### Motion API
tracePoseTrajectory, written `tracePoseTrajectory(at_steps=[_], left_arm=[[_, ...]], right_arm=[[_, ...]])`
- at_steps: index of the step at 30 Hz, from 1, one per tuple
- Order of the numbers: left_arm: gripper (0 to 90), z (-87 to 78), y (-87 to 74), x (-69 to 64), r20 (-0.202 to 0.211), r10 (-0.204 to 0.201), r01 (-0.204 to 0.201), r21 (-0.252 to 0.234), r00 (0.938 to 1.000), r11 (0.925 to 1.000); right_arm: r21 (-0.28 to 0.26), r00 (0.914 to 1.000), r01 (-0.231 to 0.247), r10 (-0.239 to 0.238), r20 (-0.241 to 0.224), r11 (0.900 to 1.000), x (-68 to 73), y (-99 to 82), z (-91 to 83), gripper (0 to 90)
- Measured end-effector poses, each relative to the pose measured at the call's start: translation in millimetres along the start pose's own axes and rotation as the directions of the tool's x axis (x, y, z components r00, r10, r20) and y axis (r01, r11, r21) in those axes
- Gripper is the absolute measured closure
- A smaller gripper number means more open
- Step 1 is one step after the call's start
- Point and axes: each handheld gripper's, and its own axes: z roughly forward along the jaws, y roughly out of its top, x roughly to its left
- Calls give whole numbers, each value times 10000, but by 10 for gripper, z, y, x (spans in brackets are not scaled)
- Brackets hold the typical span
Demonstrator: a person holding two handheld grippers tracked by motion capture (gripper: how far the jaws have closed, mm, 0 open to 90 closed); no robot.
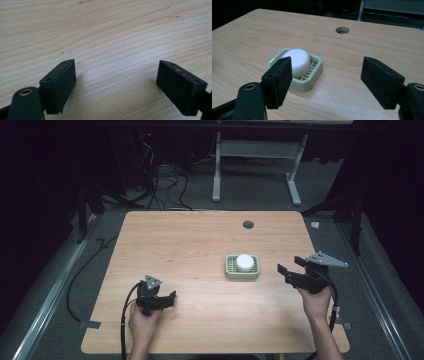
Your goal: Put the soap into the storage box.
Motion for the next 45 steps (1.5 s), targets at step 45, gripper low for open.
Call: tracePoseTrajectory(at_steps=[45], left_arm=[[166,0,0,0,-4,6,-6,2,10000,10000]], right_arm=[[612,9966,-825,820,105,9947,-41,-573,-24,262]])
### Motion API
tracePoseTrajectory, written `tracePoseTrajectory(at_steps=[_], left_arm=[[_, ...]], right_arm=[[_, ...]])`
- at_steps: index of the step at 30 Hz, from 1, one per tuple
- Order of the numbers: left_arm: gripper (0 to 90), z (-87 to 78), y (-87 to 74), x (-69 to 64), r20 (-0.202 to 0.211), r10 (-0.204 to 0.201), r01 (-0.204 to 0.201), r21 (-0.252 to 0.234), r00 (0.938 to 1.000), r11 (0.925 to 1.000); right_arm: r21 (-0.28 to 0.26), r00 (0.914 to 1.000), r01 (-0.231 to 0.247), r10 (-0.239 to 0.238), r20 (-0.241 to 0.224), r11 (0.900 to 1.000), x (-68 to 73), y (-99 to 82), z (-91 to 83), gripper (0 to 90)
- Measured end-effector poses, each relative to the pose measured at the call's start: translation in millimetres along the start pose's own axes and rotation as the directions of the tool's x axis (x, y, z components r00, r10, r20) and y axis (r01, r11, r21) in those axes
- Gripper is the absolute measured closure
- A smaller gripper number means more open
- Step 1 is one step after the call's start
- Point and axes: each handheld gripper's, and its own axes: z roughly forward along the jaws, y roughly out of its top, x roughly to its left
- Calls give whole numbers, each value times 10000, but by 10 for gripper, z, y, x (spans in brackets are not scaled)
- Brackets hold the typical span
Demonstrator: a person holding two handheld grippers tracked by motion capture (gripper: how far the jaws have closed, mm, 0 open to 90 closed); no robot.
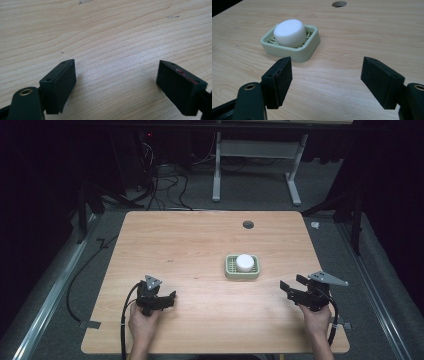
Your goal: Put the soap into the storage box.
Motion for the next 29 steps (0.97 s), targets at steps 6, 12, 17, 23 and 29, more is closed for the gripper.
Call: tracePoseTrajectory(at_steps=[6,12,17,23,29], left_arm=[[166,0,0,0,0,-1,1,0,10000,10000],[166,0,0,0,1,0,0,1,10000,10000],[166,0,0,0,2,-2,2,0,10000,10000],[165,0,-1,-1,-1,4,-4,1,10000,10000],[165,1,-1,-2,-3,-17,17,-16,10000,10000]], right_arm=[[272,9998,185,-182,-96,9995,61,-78,95,262],[787,9990,424,-433,92,9960,118,-167,237,264],[1325,9960,684,-753,478,9888,114,-250,364,264],[2035,9874,1054,-1267,949,9734,121,-332,452,250],[2057,9867,1067,-1290,985,9728,130,-334,453,249]])
